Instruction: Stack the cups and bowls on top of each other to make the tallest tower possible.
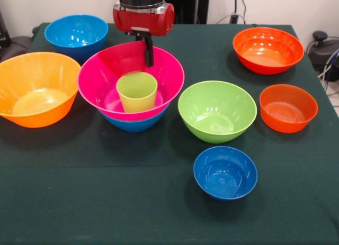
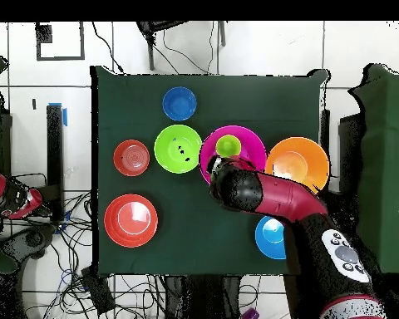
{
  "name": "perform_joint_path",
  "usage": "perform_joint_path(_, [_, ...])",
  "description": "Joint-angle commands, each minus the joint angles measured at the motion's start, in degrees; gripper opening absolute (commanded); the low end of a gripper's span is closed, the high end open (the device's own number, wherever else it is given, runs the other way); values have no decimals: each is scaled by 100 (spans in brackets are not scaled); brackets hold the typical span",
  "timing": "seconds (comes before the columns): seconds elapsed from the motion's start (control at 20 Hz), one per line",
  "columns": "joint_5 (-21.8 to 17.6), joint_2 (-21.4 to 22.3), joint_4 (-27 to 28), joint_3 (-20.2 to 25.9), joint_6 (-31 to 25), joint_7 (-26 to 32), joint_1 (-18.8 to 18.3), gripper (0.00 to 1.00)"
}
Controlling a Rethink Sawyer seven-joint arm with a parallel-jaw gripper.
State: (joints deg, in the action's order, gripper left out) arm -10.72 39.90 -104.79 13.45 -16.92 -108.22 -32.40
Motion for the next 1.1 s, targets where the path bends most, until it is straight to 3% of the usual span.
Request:
perform_joint_path(0.05, [21,-291,-388,644,107,-361,-98,0])
perform_joint_path(0.45, [-43,-392,-402,801,313,-406,-199,0])
perform_joint_path(0.8, [-10,223,-142,129,-646,-456,311,0])
perform_joint_path(1.1, [57,359,57,125,-835,-344,366,0])
